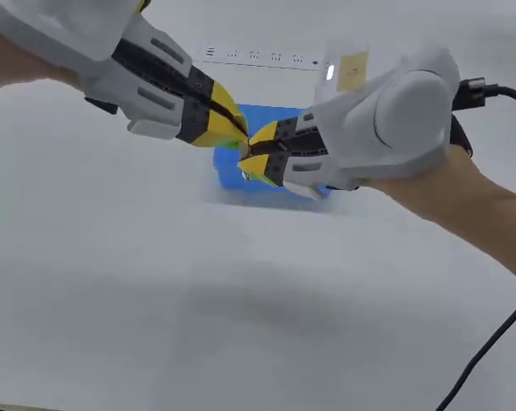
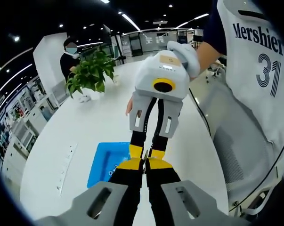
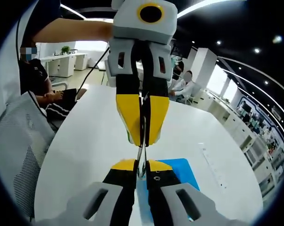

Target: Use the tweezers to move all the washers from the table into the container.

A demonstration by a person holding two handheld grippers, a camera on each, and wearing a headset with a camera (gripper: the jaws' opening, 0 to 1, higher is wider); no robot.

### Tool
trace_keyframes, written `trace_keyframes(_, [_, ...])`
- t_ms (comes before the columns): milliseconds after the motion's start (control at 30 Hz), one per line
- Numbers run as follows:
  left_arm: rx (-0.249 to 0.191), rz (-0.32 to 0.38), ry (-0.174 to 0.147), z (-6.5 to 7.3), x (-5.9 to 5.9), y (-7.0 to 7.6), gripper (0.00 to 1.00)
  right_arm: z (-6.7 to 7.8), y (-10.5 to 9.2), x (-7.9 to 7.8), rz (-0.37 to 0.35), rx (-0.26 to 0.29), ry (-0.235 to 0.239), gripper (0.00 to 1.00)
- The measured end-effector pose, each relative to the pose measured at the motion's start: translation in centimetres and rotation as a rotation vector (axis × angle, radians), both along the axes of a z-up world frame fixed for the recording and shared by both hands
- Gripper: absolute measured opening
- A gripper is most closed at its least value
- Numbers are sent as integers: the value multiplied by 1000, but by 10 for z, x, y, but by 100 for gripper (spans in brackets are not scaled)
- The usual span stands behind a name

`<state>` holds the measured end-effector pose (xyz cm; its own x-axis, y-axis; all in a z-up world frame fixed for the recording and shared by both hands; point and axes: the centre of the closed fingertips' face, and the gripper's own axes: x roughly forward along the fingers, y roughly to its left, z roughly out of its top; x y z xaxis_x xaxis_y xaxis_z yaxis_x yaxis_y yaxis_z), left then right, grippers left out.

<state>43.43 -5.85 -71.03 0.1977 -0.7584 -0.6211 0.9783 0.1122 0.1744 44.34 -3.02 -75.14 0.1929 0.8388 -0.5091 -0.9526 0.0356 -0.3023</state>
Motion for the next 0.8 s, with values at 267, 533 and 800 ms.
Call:
trace_keyframes(267, [0,-33,-29,6,29,-6,6,7,-7,27,-29,6,-27,8])
trace_keyframes(533, [7,-51,-24,-10,61,-11,6,-8,-13,57,-55,-2,-14,8])
trace_keyframes(800, [11,-35,21,-37,79,-4,6,-35,-6,72,-46,-23,20,8])
